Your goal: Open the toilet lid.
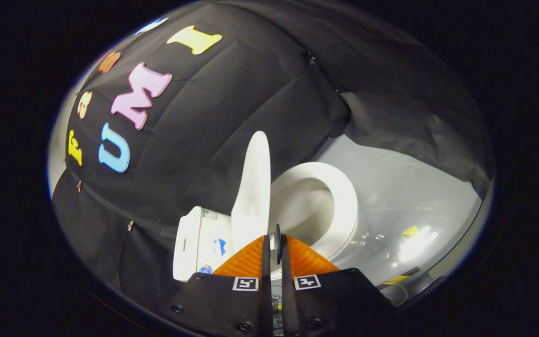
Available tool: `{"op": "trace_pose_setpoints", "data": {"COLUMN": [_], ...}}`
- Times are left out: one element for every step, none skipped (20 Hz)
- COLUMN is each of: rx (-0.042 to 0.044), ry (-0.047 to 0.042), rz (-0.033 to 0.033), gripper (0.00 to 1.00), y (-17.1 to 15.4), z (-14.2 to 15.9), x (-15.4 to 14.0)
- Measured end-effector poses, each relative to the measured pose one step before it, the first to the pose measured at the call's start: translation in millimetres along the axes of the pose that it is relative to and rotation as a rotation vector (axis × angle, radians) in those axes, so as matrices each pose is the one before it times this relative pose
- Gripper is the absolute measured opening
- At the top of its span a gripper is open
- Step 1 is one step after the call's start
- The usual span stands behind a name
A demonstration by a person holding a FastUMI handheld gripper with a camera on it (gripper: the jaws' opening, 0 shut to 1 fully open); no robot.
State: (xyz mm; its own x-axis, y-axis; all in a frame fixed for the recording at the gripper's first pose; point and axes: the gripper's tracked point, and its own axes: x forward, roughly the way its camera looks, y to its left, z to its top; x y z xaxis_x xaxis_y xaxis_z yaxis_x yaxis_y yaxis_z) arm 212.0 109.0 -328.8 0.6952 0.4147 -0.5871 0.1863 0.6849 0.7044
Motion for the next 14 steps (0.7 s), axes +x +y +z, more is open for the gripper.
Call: {"op": "trace_pose_setpoints", "data": {"rx": [-0.03200,-0.03802,-0.04691,-0.04557,-0.04371,-0.04220,-0.02716,-0.02902,-0.01685,-0.00595,-0.00604,-0.00655,-0.01285,-0.01377], "ry": [-0.00931,-0.01104,-0.01613,-0.01865,-0.02128,-0.02379,-0.01475,-0.01490,-0.01165,-0.00831,-0.00609,-0.00528,-0.00599,-0.00737], "rz": [-0.00038,-0.01284,-0.02413,-0.02546,-0.02326,-0.02113,-0.01238,-0.01279,-0.01030,-0.00475,-0.00135,0.00195,0.00019,0.00467], "gripper": [0.13,0.13,0.13,0.13,0.13,0.13,0.13,0.13,0.13,0.13,0.13,0.13,0.13,0.13], "y": [20.38,18.01,12.48,12.43,9.54,13.19,8.45,8.47,9.43,7.86,7.82,9.44,8.59,11.14], "z": [-2.07,-1.22,-0.67,0.48,2.36,1.34,0.86,1.78,0.58,2.19,-0.27,-0.69,0.13,0.88], "x": [-5.08,-1.93,0.35,-1.23,-2.68,-4.65,-1.11,-0.98,-2.80,-2.20,-3.28,-2.08,-2.00,-1.92]}}
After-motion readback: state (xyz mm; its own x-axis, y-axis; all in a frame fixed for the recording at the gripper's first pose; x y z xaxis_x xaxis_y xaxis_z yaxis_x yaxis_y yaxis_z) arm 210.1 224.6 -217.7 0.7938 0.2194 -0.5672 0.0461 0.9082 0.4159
